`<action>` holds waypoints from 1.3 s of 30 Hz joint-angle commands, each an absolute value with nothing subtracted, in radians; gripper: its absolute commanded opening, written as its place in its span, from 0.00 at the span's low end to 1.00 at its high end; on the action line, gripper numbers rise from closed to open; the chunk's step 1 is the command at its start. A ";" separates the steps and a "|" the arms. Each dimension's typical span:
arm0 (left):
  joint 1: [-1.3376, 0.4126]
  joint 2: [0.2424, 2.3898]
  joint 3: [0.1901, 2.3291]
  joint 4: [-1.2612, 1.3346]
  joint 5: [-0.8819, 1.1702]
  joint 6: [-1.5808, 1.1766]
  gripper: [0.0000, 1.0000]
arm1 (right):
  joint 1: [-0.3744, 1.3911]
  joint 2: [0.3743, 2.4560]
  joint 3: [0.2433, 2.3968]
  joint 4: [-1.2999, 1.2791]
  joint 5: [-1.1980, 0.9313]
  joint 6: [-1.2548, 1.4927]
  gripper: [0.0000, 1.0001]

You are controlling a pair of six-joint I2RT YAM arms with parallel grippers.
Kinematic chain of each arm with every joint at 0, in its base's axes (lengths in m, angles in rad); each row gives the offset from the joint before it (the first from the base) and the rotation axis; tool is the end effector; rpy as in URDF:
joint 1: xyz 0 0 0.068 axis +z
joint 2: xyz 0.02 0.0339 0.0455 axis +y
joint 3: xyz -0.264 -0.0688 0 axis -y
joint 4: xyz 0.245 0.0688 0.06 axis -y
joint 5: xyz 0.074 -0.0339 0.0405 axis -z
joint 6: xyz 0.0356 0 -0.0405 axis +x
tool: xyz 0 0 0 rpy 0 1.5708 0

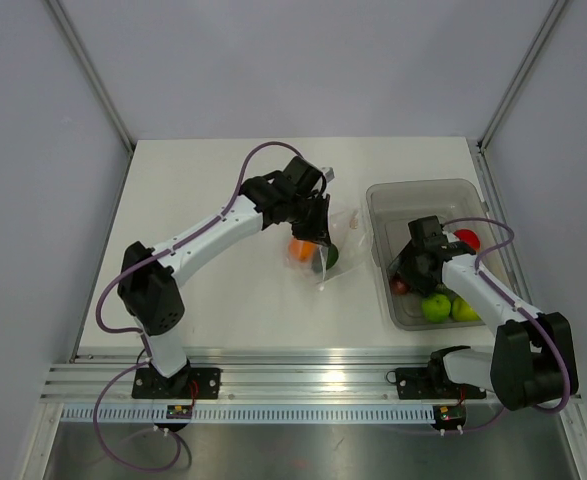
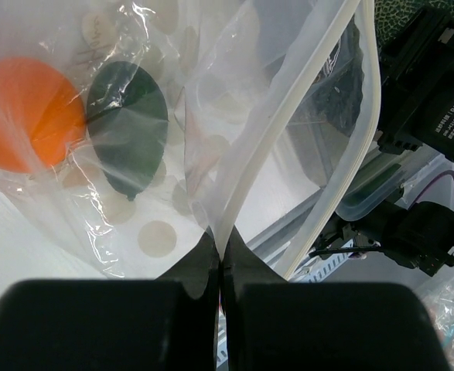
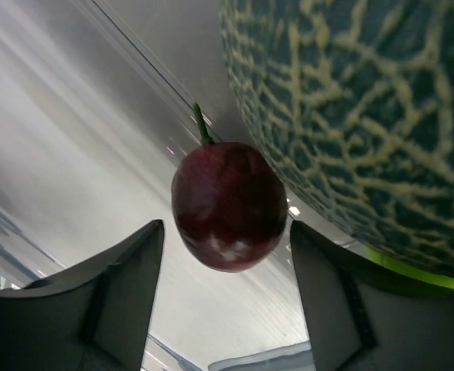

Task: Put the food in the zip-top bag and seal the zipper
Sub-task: Pick up the fake fruit from the bin, then place the fake fruit in the zipper food storage bag.

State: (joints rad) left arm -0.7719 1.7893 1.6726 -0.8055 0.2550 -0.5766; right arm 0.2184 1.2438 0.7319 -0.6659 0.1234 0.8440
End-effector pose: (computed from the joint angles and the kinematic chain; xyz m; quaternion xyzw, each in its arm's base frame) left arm 0.2754 -0.2806 0.3159 0.1320 0.9318 -0.2915 0.1716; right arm 0.2158 0.0434 0.1948 0.3127 0.9277 0.0466 0.1986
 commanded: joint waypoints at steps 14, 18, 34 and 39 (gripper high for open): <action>-0.770 1.715 1.643 -0.741 0.296 -0.592 0.00 | 0.212 1.232 0.673 -0.601 0.163 0.836 0.66; -0.770 1.724 1.646 -0.744 0.296 -0.591 0.00 | 0.212 1.189 0.699 -0.655 0.193 0.831 0.36; -0.770 1.779 1.758 -0.795 0.305 -0.558 0.00 | 0.213 0.879 1.035 -0.845 0.003 0.684 0.32; -0.770 1.781 1.752 -0.790 0.311 -0.565 0.00 | 0.254 0.910 1.152 -0.821 -0.107 0.676 0.33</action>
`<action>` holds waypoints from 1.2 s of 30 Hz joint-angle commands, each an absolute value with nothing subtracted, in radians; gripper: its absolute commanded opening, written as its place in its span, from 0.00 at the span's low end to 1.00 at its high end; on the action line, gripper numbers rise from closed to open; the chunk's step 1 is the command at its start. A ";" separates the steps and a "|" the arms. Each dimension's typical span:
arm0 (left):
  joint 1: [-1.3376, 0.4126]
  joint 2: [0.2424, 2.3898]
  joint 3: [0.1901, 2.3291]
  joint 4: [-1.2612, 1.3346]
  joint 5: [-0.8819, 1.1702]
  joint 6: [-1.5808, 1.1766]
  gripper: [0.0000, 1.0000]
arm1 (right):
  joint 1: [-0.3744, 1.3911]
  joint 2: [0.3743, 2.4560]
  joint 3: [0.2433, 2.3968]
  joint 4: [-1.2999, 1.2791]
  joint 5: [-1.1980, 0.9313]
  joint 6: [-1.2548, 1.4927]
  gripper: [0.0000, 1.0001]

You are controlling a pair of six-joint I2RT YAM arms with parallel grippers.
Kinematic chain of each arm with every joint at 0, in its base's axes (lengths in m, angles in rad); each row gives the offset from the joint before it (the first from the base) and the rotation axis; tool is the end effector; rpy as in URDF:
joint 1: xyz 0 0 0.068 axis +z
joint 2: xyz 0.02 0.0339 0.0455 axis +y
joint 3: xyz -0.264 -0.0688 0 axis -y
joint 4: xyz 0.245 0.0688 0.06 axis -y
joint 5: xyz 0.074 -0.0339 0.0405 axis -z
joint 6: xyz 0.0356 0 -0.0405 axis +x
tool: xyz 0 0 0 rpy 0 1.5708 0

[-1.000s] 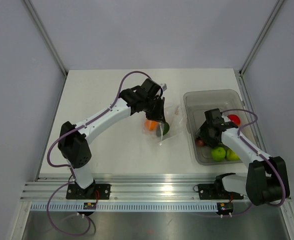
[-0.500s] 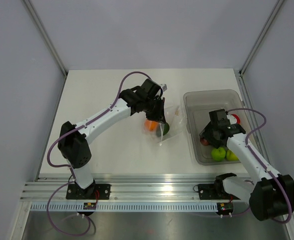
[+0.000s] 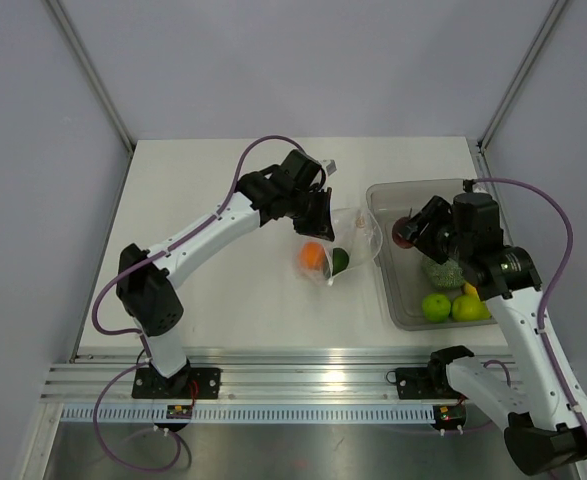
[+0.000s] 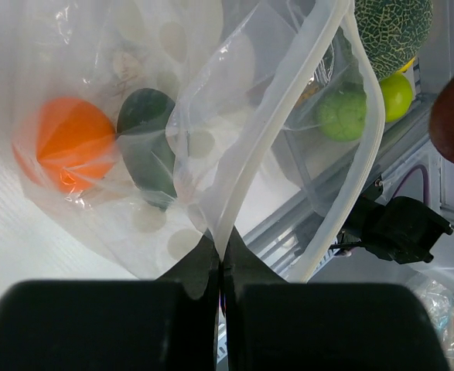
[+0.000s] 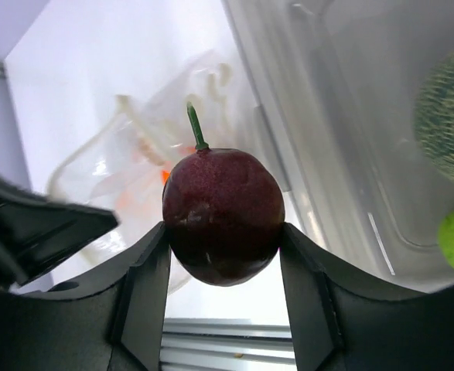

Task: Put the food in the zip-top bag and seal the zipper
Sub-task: Place the fake fruit in the zipper food storage bag, then adjust the fake fruit in the bin.

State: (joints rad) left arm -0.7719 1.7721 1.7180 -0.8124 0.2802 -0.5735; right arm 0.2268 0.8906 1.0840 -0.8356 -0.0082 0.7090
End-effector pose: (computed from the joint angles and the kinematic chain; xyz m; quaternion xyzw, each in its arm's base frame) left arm 0.2731 -0.2796 0.3364 0.1400 0.9201 -0.3153 0.1855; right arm 0.1662 0.0387 0.3591 0.2117 0.8687 0.2052 0.3980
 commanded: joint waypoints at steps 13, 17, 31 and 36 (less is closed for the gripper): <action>-0.770 1.772 1.733 -0.790 0.299 -0.566 0.00 | 0.564 1.146 1.215 -0.765 0.084 0.729 0.72; -0.770 1.766 1.735 -0.795 0.295 -0.557 0.00 | 0.561 1.138 1.229 -0.795 0.133 0.718 0.98; -0.770 1.756 1.706 -0.772 0.299 -0.552 0.00 | 0.215 0.985 1.106 -1.156 0.318 0.850 0.85; -0.770 1.738 1.686 -0.766 0.295 -0.537 0.00 | 0.213 0.881 0.974 -1.195 0.307 1.021 0.91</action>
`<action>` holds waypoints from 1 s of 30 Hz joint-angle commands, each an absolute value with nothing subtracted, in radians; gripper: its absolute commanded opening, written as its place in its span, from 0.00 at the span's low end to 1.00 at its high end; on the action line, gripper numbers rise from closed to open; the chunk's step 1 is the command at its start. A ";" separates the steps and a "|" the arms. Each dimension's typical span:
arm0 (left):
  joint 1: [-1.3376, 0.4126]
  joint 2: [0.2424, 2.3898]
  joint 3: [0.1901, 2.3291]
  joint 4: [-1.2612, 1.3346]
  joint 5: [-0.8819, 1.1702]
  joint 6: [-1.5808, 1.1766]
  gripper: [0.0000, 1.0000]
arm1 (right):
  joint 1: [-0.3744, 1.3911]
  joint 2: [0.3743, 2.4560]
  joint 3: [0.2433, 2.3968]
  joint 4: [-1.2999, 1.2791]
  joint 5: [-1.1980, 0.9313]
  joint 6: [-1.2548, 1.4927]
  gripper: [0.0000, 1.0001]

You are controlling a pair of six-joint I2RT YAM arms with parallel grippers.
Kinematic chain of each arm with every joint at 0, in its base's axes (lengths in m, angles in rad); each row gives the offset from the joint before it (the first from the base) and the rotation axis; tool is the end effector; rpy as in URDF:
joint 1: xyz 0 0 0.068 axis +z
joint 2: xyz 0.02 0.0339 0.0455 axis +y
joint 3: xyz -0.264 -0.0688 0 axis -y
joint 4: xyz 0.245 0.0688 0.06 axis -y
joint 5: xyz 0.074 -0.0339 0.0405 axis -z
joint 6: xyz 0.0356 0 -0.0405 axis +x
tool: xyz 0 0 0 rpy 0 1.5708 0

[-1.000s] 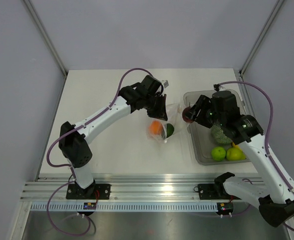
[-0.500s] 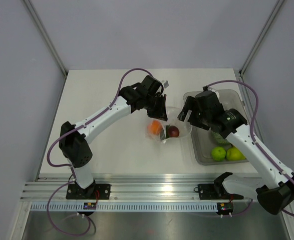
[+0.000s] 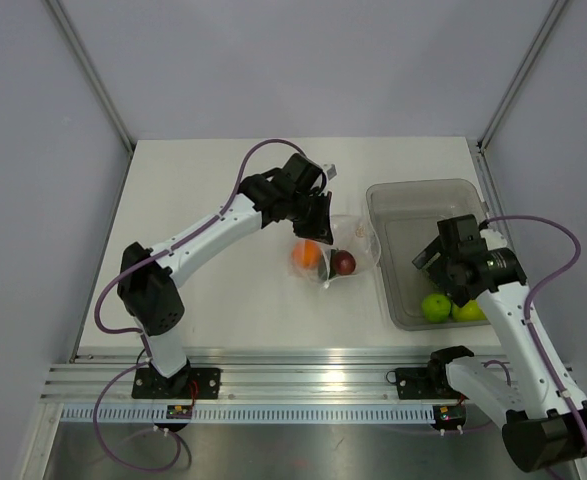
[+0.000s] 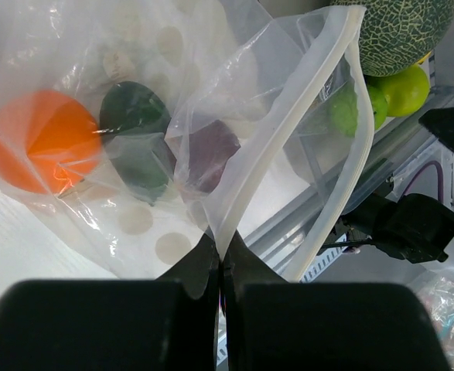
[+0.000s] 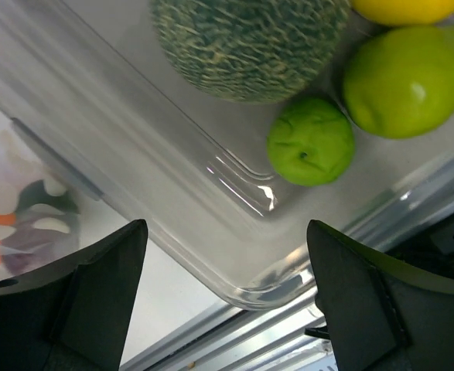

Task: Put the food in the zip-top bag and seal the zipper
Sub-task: Adjust the fake fruit in the bin.

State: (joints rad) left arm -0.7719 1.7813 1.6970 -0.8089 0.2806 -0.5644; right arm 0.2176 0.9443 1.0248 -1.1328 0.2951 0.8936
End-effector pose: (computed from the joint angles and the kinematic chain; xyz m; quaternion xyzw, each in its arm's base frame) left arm 0.2742 -0.2806 0.3265 0.1429 0.9241 -0.3074 0.1766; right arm 0.1567 0.0240 0.3130 0.3526 0.8895 0.0130 0.2904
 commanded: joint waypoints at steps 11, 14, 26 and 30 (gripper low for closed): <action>-0.770 1.692 1.611 -0.716 0.344 -0.537 0.00 | 0.213 0.893 0.864 -1.223 0.400 1.141 0.95; -0.770 1.693 1.612 -0.715 0.351 -0.534 0.00 | 0.213 0.942 0.861 -1.201 0.452 1.124 0.95; -0.770 1.704 1.615 -0.723 0.333 -0.529 0.00 | 0.199 1.017 0.741 -1.040 0.433 1.089 0.94; -0.770 1.713 1.623 -0.722 0.334 -0.532 0.00 | 0.199 1.020 0.726 -1.006 0.426 1.078 0.94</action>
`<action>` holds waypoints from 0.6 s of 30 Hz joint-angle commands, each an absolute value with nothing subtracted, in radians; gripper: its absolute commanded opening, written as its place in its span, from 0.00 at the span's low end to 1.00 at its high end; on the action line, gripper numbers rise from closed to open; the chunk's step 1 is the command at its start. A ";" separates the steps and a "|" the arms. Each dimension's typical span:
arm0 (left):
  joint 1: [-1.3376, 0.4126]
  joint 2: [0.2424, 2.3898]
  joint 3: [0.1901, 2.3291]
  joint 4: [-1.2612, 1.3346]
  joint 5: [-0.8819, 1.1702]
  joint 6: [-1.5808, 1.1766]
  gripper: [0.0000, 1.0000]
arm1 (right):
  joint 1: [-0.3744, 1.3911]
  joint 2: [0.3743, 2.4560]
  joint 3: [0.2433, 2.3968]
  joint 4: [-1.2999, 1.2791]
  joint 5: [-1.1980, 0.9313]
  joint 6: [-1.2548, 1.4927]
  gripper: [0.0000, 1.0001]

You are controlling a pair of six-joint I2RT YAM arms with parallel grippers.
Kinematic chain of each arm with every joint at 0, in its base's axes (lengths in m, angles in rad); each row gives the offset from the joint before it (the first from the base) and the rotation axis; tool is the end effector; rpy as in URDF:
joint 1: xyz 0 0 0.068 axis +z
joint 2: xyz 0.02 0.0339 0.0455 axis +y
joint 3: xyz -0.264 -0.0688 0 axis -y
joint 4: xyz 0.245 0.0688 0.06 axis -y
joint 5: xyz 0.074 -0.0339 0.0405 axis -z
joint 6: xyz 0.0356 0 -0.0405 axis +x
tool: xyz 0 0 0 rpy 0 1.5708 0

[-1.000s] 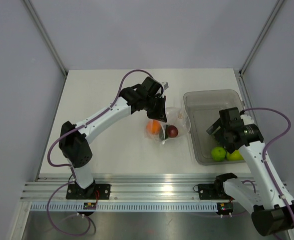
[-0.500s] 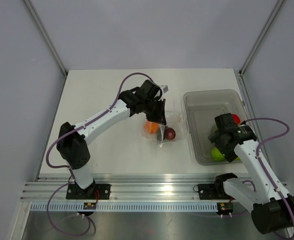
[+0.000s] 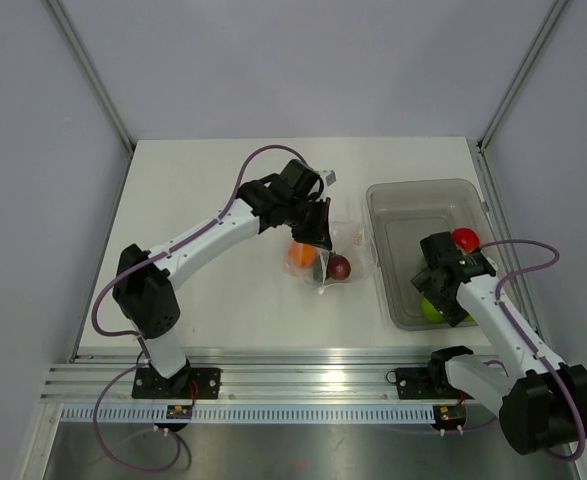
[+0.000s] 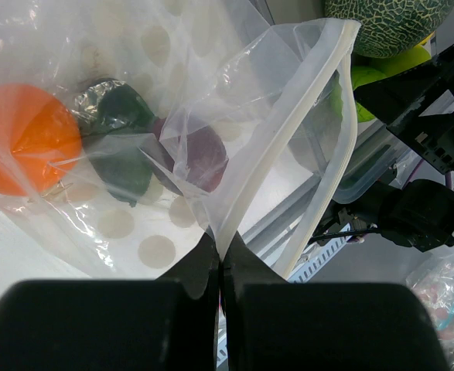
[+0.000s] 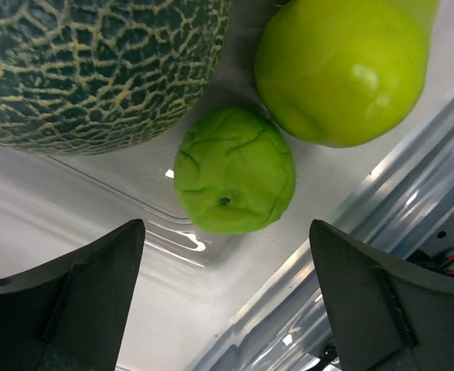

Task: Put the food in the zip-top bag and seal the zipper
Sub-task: Adjust the fake fruit in the bin.

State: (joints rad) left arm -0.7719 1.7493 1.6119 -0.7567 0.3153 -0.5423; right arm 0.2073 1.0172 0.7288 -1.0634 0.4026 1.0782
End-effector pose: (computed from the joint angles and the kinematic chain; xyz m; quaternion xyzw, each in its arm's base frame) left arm 0.2684 -0.2767 0.3151 0.1585 0.9195 -0.3175 0.1691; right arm 0.1559 0.0185 0.2217 0.4306 0.8738 -0.0949 0.2048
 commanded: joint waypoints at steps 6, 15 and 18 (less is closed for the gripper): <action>-0.769 1.721 1.625 -0.724 0.334 -0.528 0.00 | 0.199 1.072 0.701 -0.921 0.362 1.008 0.94; -0.770 1.735 1.641 -0.729 0.337 -0.525 0.00 | 0.199 1.108 0.748 -0.816 0.212 0.870 0.93; -0.770 1.747 1.657 -0.733 0.339 -0.523 0.00 | 0.199 1.104 0.771 -0.813 0.196 0.839 0.93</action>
